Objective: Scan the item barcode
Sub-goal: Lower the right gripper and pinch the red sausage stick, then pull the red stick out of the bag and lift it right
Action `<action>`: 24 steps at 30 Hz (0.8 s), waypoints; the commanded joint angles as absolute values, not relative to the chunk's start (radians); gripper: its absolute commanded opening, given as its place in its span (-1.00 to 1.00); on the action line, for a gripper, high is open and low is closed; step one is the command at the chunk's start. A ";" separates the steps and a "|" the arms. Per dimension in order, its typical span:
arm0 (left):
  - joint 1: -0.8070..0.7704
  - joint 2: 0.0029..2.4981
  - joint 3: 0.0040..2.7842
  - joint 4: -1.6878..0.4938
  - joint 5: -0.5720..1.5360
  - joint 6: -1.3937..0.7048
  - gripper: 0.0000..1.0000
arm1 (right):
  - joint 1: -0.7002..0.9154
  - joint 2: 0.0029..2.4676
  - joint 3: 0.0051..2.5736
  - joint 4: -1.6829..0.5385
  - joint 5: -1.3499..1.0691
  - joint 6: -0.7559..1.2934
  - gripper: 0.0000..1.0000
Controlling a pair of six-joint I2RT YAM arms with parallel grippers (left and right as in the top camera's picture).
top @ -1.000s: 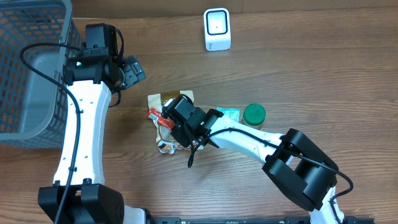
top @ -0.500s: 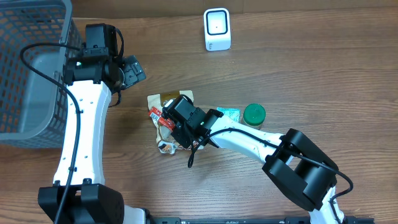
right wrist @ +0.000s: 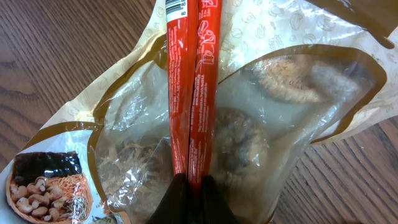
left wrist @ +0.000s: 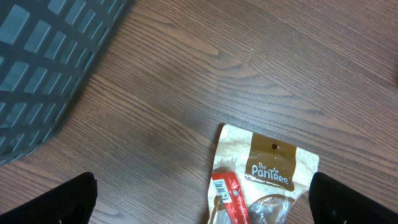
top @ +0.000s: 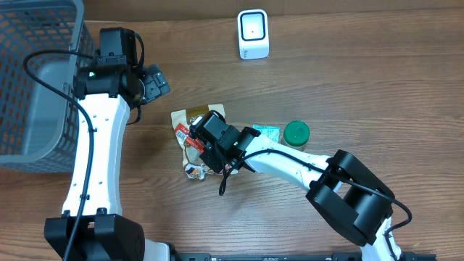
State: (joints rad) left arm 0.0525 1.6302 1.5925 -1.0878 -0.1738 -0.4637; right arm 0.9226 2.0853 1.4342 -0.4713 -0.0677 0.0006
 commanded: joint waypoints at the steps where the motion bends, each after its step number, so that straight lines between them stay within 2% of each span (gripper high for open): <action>1: 0.052 1.615 1.600 -1.088 -0.191 -0.460 0.99 | 0.919 2.088 1.421 -0.482 -0.088 -0.001 -0.93; 8: 0.052 1.615 1.600 -1.088 -0.191 -0.460 0.99 | 0.919 2.054 1.441 -0.500 -0.099 0.000 -0.93; 14: 0.052 1.615 1.600 -1.088 -0.191 -0.460 0.99 | 0.919 1.885 1.458 -0.582 -0.099 0.054 -0.93; 24: 0.052 1.615 1.600 -1.088 -0.191 -0.460 1.00 | 0.900 1.658 1.458 -0.909 -0.098 0.056 -0.93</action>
State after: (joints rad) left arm 0.0525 1.6302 1.5925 -1.0878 -0.1741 -0.4637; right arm 0.9192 1.6760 1.4467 -0.8581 -0.0978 0.0490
